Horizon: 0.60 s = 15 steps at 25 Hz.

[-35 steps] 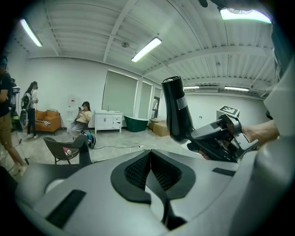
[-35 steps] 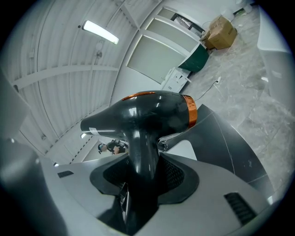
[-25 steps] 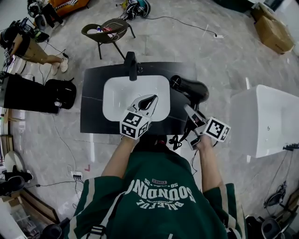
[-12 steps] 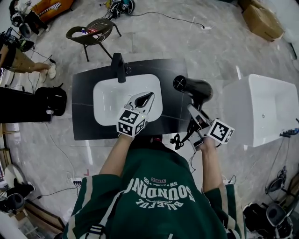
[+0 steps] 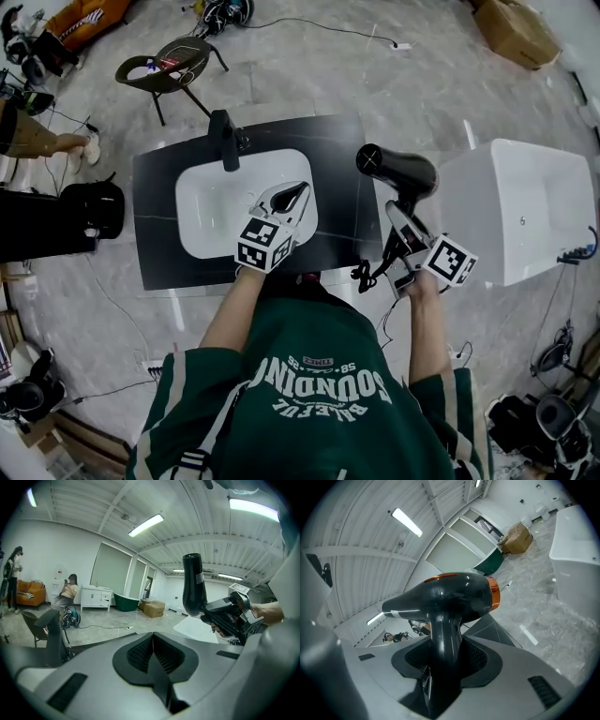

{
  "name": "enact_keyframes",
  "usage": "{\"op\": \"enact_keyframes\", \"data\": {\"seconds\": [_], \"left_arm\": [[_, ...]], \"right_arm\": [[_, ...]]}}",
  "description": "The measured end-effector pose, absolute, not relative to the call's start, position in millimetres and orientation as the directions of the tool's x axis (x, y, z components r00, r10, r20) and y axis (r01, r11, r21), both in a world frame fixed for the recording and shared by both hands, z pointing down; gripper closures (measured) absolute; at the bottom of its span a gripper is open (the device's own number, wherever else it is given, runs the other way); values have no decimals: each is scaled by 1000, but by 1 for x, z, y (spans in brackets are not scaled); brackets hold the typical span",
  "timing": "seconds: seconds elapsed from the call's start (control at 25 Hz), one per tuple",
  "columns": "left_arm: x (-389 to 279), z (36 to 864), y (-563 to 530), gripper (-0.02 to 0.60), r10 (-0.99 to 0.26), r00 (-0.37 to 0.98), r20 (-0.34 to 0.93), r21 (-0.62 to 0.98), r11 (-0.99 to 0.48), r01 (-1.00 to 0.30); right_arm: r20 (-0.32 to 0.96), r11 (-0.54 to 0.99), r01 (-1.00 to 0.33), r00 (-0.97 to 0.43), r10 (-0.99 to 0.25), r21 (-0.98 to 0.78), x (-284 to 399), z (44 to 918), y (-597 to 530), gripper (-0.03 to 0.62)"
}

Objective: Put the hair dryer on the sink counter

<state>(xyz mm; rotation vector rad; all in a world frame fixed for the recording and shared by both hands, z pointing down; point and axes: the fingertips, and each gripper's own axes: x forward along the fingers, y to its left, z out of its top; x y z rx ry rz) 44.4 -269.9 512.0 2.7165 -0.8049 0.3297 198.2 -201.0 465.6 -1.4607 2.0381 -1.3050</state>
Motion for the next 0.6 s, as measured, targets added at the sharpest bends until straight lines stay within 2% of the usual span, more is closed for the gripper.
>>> {"op": "enact_keyframes", "data": {"seconds": [0.44,0.6], "left_arm": [[40,513,-283,569,-487,817,308,219,-800,-559],[33,517,-295,569,-483,818,314,226,-799,-558]], "right_arm": [[294,27,-611,-418,-860,-791,185,478,-233,390],[345,-2,-657,-393,-853,-754,182,487,-251,390]]}}
